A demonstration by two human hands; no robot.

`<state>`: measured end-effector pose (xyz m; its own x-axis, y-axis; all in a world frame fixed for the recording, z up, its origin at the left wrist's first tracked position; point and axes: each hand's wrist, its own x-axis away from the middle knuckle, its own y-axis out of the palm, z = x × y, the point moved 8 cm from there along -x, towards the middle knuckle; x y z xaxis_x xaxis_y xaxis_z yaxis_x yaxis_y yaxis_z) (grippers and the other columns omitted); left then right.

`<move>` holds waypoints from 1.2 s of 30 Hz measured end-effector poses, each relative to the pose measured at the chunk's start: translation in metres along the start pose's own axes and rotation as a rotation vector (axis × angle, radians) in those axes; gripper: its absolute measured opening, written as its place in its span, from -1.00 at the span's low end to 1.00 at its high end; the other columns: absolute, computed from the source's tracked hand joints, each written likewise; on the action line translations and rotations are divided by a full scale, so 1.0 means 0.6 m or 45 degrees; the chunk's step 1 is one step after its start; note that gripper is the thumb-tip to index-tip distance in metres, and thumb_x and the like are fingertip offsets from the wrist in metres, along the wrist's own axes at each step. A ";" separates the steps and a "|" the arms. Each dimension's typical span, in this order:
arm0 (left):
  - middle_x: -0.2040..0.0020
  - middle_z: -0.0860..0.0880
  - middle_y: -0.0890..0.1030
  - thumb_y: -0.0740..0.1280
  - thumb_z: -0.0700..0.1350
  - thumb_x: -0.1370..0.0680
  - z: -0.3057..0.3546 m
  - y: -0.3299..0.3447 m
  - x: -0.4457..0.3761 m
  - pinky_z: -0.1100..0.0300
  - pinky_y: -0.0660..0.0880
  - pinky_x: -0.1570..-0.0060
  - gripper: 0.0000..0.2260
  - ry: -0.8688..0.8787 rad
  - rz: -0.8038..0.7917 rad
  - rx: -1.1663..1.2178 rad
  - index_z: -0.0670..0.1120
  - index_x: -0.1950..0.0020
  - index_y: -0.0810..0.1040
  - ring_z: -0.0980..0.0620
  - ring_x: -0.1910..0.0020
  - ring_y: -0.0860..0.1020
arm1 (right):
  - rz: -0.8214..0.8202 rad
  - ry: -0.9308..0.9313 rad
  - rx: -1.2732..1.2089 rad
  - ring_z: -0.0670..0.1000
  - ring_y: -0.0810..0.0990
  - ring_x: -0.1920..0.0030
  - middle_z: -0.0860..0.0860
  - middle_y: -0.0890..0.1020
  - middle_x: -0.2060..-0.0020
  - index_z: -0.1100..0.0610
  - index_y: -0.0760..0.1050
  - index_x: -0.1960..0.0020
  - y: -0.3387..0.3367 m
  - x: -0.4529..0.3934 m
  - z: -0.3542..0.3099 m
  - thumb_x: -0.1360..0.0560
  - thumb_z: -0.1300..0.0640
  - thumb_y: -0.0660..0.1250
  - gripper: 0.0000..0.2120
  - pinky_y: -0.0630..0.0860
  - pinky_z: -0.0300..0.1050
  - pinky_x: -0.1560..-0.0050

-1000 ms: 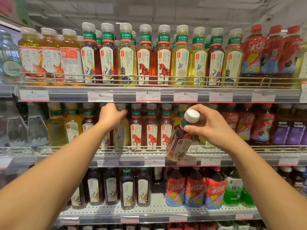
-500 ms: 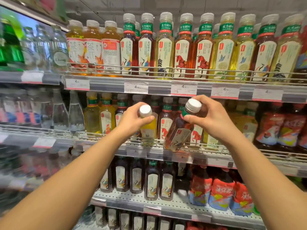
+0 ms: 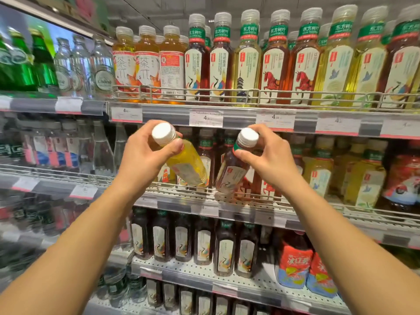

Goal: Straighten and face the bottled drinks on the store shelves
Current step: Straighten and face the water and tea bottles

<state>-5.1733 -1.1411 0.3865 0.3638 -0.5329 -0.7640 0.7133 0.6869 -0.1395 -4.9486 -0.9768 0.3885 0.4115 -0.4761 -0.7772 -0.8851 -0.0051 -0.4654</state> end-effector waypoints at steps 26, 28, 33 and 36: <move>0.01 -0.04 0.71 0.53 0.03 -0.49 -0.095 -0.044 0.050 -0.12 0.62 0.00 -0.76 -0.265 -0.113 -0.067 0.03 -0.11 0.63 -0.07 0.01 0.68 | -0.104 0.297 0.859 0.30 0.65 -0.02 0.19 0.68 0.01 0.22 0.42 -0.23 0.133 -0.081 0.059 -0.58 -0.29 0.28 -0.44 0.51 0.07 0.10; 0.02 -0.04 0.71 0.53 0.06 -0.47 -0.100 -0.037 0.052 -0.18 0.62 -0.04 -0.73 -0.277 -0.126 -0.067 0.03 -0.11 0.63 -0.08 0.01 0.68 | -0.143 0.312 0.892 0.30 0.64 -0.05 0.19 0.67 -0.02 0.22 0.44 -0.23 0.133 -0.083 0.059 -0.59 -0.27 0.28 -0.45 0.53 0.08 0.05; 0.07 0.01 0.71 0.53 0.01 -0.50 -0.114 -0.011 0.060 0.04 0.59 0.13 -0.79 -0.328 -0.171 -0.068 0.04 -0.09 0.63 0.05 0.09 0.67 | -0.153 0.269 0.844 0.29 0.65 -0.04 0.16 0.66 -0.05 0.18 0.43 -0.26 0.137 -0.073 0.067 -0.61 -0.17 0.32 -0.55 0.61 0.14 0.02; 0.08 0.02 0.72 0.51 0.00 -0.51 -0.120 0.010 0.069 0.12 0.56 0.15 -0.82 -0.363 -0.225 -0.067 0.04 -0.07 0.63 0.08 0.10 0.68 | -0.135 0.222 0.770 0.26 0.64 -0.08 0.15 0.63 -0.17 0.15 0.26 -0.52 0.138 -0.056 0.079 -0.60 -0.09 0.35 -0.40 0.63 0.15 -0.01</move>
<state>-5.1969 -1.1233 0.3083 0.3955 -0.7576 -0.5192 0.7512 0.5921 -0.2918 -5.0257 -0.9195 0.3559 0.4033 -0.6366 -0.6574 -0.5416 0.4130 -0.7322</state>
